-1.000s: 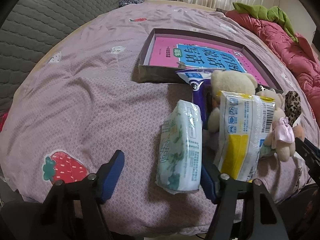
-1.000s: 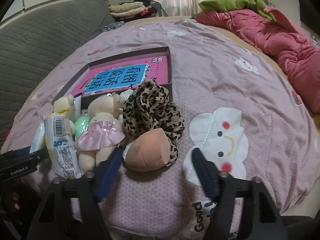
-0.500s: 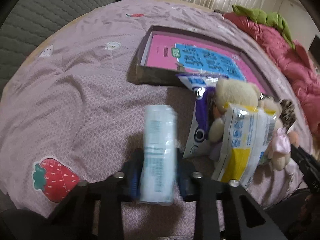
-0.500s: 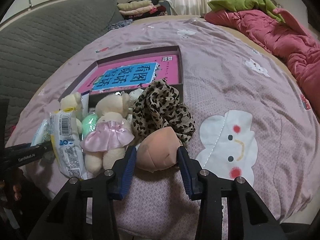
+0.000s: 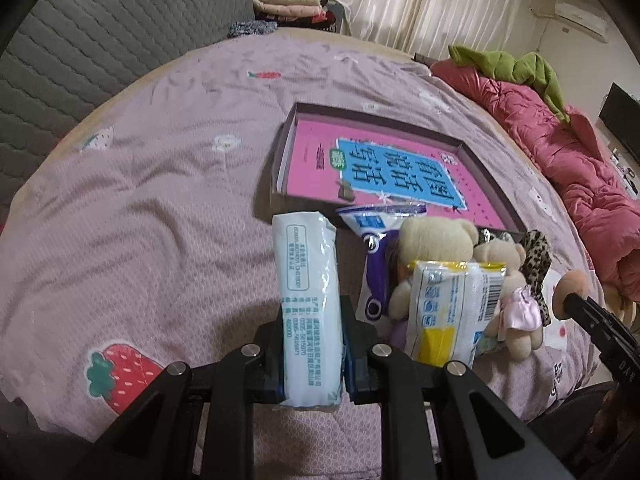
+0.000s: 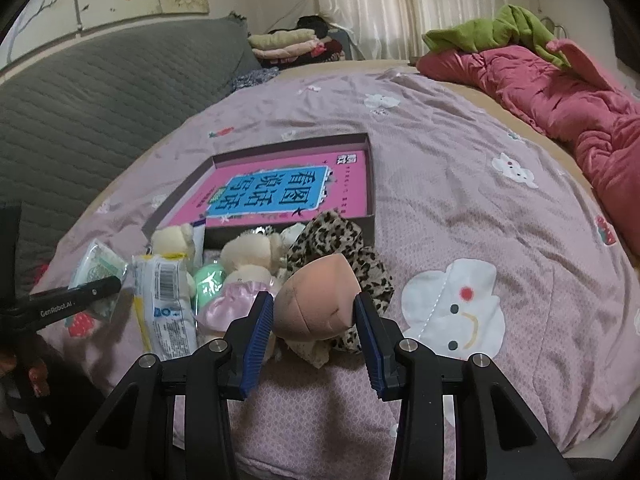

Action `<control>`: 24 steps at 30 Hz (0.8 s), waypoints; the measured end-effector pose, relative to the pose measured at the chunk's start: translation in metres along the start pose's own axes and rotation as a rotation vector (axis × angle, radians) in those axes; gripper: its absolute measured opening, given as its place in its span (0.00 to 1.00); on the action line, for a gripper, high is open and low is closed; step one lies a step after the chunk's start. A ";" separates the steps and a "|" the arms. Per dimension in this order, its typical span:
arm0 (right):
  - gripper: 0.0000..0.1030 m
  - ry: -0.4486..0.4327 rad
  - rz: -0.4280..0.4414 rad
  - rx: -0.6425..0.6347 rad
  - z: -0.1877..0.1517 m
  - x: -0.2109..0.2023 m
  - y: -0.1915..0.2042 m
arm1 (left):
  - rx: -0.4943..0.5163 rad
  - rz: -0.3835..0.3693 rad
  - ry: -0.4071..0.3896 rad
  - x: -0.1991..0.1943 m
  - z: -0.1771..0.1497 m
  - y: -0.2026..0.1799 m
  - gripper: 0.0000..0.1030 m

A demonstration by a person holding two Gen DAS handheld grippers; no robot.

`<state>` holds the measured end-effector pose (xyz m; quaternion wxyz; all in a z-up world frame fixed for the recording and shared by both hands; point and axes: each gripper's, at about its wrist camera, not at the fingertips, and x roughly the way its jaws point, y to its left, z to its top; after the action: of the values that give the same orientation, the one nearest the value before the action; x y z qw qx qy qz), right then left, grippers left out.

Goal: Organize soft objects
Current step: 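Grasp the tissue pack with the left gripper while the right grasps the peach sponge, then carry the tissue pack with the left gripper over the pink book box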

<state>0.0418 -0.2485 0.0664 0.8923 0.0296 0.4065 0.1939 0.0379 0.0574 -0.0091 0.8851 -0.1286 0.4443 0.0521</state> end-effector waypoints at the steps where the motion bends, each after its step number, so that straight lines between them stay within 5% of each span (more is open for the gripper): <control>1: 0.42 -0.006 -0.002 0.001 0.001 -0.001 -0.001 | -0.003 -0.003 -0.004 -0.001 0.001 0.000 0.20; 14: 0.42 -0.141 0.023 -0.082 0.049 -0.005 0.009 | 0.005 -0.039 -0.109 -0.008 0.043 -0.004 0.20; 24: 0.42 -0.087 0.043 -0.113 0.080 0.035 0.006 | 0.029 -0.020 -0.132 0.022 0.083 -0.005 0.20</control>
<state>0.1201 -0.2216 0.0961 0.9050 -0.0036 0.3550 0.2342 0.1167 0.0750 0.0219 0.9147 -0.1167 0.3842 0.0453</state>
